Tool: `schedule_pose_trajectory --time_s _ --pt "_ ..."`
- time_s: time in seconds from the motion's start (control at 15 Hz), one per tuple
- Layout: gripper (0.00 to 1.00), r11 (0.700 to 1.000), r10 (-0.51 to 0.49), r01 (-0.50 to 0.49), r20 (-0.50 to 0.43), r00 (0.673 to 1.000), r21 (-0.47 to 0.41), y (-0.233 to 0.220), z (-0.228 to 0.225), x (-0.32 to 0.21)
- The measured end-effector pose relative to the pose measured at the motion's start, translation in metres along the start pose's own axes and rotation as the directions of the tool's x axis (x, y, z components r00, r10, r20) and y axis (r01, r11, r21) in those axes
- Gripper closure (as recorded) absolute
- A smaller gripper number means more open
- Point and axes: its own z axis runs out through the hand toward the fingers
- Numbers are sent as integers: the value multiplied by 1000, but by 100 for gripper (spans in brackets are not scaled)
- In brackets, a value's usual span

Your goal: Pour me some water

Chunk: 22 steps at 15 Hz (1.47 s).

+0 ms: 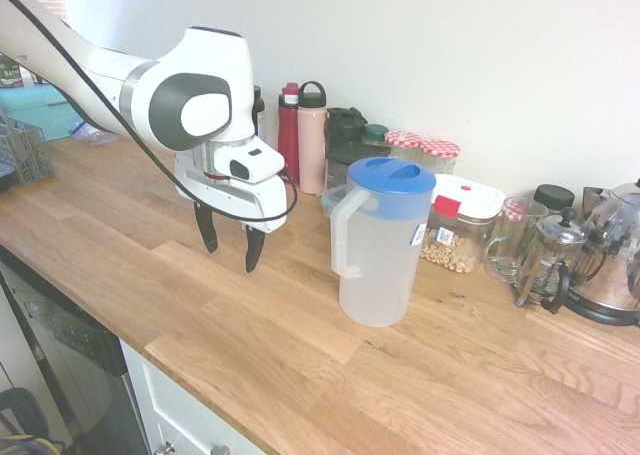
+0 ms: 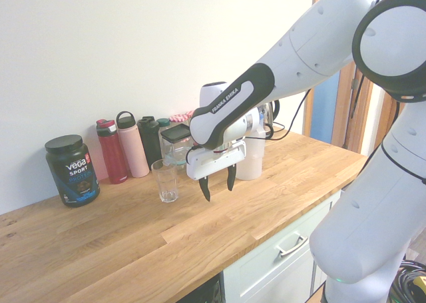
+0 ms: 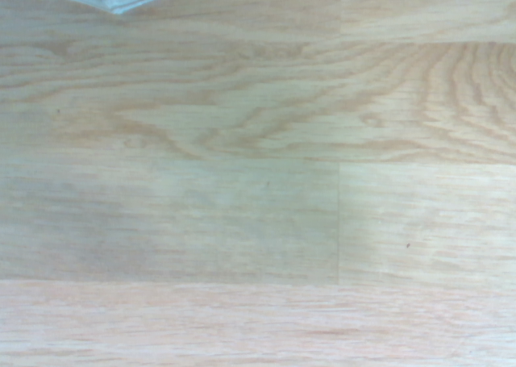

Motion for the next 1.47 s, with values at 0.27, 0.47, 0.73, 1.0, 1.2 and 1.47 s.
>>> schedule_pose_trajectory --time_s 0.27,0.47,0.73,1.0,1.2,1.47 --pt "0 1000 1 -1 -6 1000 1 -3 -4 1" --pt "0 999 31 -30 -50 998 18 -10 -49 4" --pt "0 997 72 -71 -98 993 18 5 -150 16" --pt "0 989 143 -138 -111 984 52 55 -215 57" --pt "0 985 166 -161 -103 981 64 101 -224 87" --pt "0 988 151 -148 -77 985 43 125 -200 114"
